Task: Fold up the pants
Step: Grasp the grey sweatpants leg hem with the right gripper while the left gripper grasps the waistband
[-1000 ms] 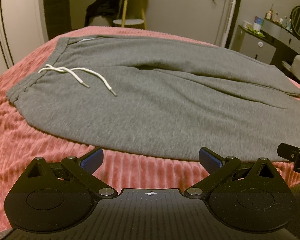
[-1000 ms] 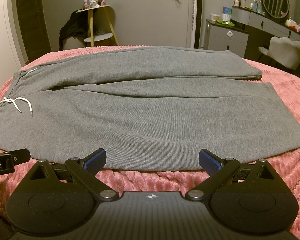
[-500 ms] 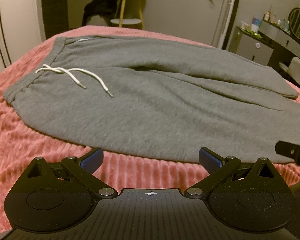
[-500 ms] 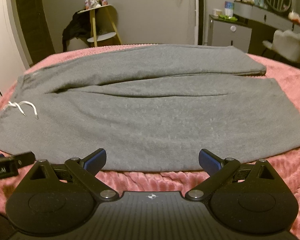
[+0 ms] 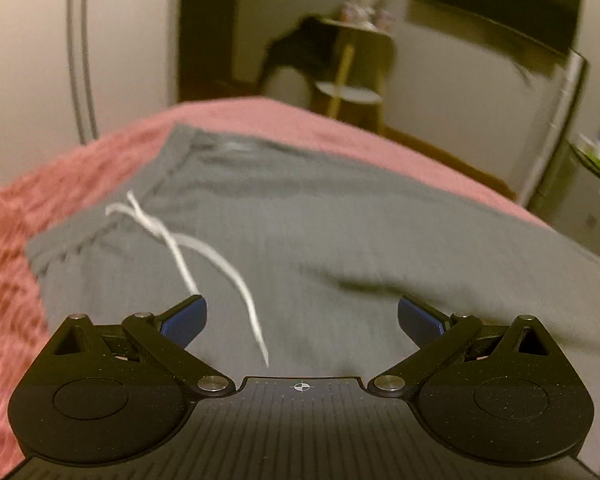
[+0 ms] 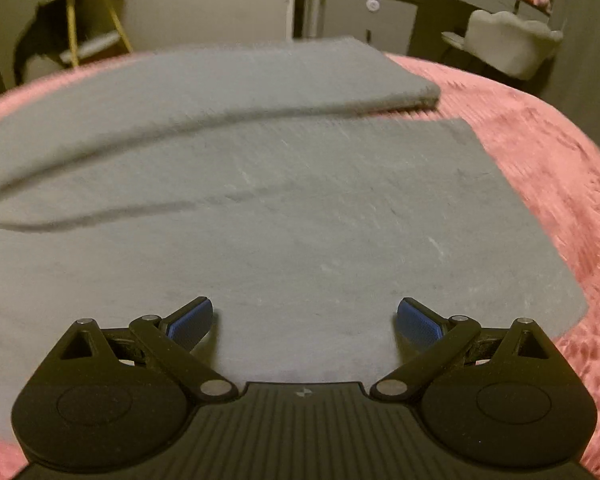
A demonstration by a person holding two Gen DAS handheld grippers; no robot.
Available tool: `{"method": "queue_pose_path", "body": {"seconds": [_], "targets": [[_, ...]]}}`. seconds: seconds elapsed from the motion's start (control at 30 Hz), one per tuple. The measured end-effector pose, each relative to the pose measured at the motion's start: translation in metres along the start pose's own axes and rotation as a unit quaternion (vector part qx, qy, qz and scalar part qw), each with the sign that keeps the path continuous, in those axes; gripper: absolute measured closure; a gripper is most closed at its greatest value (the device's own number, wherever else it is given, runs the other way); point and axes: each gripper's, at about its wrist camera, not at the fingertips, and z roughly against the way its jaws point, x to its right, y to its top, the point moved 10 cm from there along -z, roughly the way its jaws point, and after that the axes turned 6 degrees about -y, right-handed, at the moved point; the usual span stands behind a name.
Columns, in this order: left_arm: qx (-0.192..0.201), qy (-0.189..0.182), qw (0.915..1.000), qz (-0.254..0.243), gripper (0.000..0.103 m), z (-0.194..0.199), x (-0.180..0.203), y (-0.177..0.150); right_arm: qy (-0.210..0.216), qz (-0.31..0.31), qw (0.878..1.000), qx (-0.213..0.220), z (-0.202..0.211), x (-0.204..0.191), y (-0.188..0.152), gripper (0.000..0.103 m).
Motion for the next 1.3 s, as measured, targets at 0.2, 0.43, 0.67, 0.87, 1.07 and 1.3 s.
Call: {"method": "queue_pose_path", "body": {"seconds": [0.2, 0.43, 0.67, 0.87, 1.07, 1.3], "targets": [[0.057, 0.088, 0.9945, -0.002, 0.000, -0.053, -0.022, 0.020, 0.034, 0.033, 0.996, -0.070, -0.006, -0.003, 0.005, 0.004], [0.142, 0.142, 0.9795, -0.002, 0.000, -0.074, -0.051, 0.028, 0.089, -0.095, 0.990, 0.053, -0.014, -0.010, 0.205, 0.004], [0.160, 0.132, 0.9738, 0.092, 0.000, -0.094, -0.083, 0.016, -0.003, -0.231, 0.973, 0.009, -0.142, -0.061, 0.347, 0.013], [0.096, 0.125, 0.9677, 0.197, 0.000, -0.126, -0.120, 0.001, -0.096, -0.262, 0.959, -0.036, -0.204, -0.080, 0.354, 0.013], [0.094, 0.126, 0.9686, 0.192, 0.000, -0.126, -0.119, 0.000, -0.121, -0.257, 0.959, 0.014, -0.201, -0.061, 0.350, 0.084], [0.065, 0.116, 0.9752, 0.177, 0.000, -0.130, -0.118, 0.000, 0.083, -0.371, 0.913, 0.148, -0.078, 0.003, 0.280, 0.098]]}}
